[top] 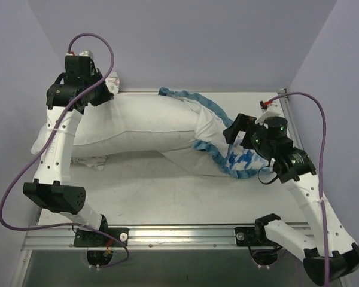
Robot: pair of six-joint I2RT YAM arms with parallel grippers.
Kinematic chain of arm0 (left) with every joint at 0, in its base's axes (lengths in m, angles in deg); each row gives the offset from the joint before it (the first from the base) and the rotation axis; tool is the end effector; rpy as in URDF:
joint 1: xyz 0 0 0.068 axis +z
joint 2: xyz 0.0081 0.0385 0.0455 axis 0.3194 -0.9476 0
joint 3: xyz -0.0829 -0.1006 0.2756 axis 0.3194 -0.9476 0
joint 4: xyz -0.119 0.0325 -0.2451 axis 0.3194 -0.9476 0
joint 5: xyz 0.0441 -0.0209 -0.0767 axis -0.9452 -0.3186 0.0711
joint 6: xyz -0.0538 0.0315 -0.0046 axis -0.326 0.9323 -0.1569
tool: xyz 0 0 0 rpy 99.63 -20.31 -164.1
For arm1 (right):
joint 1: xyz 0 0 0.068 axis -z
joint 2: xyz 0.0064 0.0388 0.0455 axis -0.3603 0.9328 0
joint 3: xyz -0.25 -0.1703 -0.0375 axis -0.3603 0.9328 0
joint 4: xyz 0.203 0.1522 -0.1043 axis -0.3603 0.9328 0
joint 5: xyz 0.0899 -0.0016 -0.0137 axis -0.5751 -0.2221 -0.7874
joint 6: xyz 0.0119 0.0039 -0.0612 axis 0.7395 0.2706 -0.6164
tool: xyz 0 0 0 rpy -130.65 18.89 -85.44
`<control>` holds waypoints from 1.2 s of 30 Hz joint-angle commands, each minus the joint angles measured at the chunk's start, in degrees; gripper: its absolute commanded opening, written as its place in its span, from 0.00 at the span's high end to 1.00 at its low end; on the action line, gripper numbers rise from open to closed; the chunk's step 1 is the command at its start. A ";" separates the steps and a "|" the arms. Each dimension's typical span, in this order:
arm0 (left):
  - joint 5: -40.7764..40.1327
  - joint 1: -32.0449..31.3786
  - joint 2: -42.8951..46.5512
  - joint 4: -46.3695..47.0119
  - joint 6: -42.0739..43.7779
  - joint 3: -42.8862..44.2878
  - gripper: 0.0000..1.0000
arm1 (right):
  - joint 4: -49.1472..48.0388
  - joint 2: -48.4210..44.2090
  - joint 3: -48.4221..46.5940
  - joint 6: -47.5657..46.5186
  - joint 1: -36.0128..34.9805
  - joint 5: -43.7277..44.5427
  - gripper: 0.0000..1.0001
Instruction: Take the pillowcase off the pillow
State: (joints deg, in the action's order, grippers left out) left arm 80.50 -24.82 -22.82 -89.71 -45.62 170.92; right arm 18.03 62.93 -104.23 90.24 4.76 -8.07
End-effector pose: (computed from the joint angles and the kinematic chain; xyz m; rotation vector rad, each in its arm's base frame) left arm 0.3381 -0.0364 0.4935 -0.4454 2.1687 -0.3366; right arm 0.2113 0.0684 0.4107 0.0521 1.8717 0.6214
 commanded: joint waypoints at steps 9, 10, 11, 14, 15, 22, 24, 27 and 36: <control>-9.40 -4.61 1.81 10.43 -1.50 -0.38 1.00 | -3.73 11.28 -3.01 -2.30 -26.53 27.12 0.00; -9.40 -4.79 1.90 10.43 -1.59 -0.55 1.00 | -3.99 12.51 -3.19 -1.95 -26.62 30.18 0.00; -9.48 -5.05 1.90 10.51 -1.59 -0.64 1.00 | -4.60 14.61 -3.10 -2.03 -26.36 31.25 0.00; -9.75 -5.23 2.17 10.60 -1.33 -0.64 1.00 | -4.79 16.04 -1.79 -1.07 -24.78 32.93 0.26; -9.92 -5.14 2.34 10.43 -1.07 -0.55 1.00 | -4.35 15.60 0.22 -0.28 -22.86 33.19 0.53; -9.75 -4.26 1.55 9.99 -0.36 1.81 1.00 | -2.85 8.31 7.70 1.40 -6.35 26.70 0.90; -9.49 -4.18 1.12 9.99 -0.63 2.69 1.00 | -1.80 7.86 7.80 1.22 -2.38 24.42 0.91; -8.70 -4.44 1.20 9.99 -1.68 3.14 1.00 | -0.40 8.65 6.66 1.66 4.57 20.47 0.93; -2.72 -4.53 0.49 9.02 -1.59 6.92 1.00 | 3.12 10.33 0.60 4.56 20.39 15.28 1.00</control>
State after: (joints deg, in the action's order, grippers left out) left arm 76.68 -30.42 -23.87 -88.38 -46.82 172.35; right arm 19.08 73.53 -99.68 93.34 20.45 7.19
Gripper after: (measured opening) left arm 0.009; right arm 0.164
